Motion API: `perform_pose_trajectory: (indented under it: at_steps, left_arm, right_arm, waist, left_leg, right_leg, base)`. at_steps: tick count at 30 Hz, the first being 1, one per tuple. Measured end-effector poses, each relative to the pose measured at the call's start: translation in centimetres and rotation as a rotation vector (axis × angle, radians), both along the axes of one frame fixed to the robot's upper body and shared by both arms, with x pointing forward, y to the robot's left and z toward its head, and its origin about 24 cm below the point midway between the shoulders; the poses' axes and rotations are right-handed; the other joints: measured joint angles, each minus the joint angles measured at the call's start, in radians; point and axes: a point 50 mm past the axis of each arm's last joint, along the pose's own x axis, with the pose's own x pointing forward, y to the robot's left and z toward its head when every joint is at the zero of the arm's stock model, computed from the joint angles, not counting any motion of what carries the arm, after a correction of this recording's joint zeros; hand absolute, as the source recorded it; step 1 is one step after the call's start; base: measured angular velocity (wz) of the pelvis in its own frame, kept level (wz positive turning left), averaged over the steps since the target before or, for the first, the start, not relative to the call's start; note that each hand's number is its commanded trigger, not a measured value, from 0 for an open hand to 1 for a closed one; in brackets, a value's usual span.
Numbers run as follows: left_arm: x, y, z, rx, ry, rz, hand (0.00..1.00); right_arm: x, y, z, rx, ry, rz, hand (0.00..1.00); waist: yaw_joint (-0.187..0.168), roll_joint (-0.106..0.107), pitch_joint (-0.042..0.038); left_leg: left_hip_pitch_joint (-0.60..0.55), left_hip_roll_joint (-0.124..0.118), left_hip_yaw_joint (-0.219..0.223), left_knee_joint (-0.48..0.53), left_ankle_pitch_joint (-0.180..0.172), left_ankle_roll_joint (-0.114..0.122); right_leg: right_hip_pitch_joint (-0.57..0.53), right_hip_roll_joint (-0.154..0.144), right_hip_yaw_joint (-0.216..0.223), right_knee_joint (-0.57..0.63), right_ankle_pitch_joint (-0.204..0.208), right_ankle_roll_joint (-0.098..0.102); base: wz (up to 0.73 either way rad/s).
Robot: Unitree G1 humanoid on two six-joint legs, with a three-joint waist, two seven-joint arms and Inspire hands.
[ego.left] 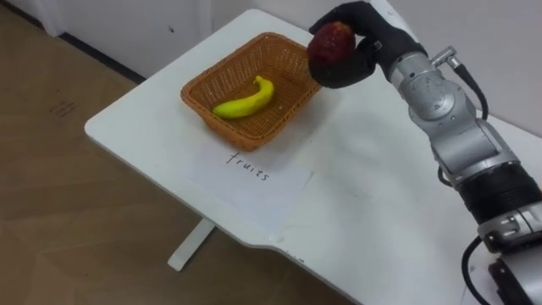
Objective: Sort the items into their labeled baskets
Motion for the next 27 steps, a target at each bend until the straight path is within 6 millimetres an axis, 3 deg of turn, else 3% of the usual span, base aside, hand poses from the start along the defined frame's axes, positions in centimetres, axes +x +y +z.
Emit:
perform_pose_trajectory:
  at_steps: [22,27]
  left_arm:
    - [-0.7,1.5,0.3,-0.003,0.019,0.067,0.0]
    - [-1.0,2.1,0.5,0.014,0.027,0.067,0.0]
  right_arm:
    - [0.0,-0.1,-0.3,-0.054,0.012,-0.016,1.0]
    - [-0.1,0.5,-0.9,-0.082,0.028,-0.001,1.0]
  waist:
    - [0.067,-0.027,-0.0042]
    - [0.07,-0.04,-0.0029]
  left_leg:
    - [0.014,-0.001,-0.005,-0.007,0.0,0.0]
    - [0.015,-0.001,-0.013,-0.007,0.0,0.0]
  right_leg:
    - [0.011,-0.001,-0.004,0.001,-0.001,0.001]
    - [0.017,-0.002,-0.035,0.001,-0.001,0.002]
  base:
    - [0.0]
    - [0.04]
